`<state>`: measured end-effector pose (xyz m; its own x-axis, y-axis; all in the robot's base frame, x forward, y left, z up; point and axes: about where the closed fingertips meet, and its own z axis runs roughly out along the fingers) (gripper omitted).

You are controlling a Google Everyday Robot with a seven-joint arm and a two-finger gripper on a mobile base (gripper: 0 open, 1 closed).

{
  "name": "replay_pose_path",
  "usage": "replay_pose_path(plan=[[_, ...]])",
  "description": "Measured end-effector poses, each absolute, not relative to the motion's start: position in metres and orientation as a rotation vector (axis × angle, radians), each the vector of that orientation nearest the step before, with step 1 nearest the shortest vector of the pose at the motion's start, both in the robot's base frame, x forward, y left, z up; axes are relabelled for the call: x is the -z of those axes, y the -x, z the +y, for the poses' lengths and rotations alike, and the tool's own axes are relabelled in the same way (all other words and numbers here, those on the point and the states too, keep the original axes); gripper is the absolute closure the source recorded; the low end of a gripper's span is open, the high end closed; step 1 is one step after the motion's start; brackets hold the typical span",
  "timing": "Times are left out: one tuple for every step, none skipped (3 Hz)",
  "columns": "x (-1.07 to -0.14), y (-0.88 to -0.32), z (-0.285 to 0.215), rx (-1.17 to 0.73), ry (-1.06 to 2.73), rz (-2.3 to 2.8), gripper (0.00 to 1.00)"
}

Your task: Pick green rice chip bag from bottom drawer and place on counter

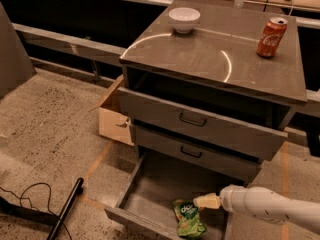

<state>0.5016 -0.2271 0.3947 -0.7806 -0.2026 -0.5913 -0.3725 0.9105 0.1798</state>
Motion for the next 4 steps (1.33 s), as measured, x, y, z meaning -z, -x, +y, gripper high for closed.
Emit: replay_pose_path(plan=[[-0.355, -0.509, -0.215, -0.431, 0.388, 2.538, 0.0], [-0.349, -0.509, -0.212, -0.439, 0.388, 2.544, 0.0], [-0.339, -0.505, -0.214, -0.417, 0.37, 2.546, 0.0], [-0.306, -0.494, -0.221, -0.397, 0.305, 2.598, 0.0]])
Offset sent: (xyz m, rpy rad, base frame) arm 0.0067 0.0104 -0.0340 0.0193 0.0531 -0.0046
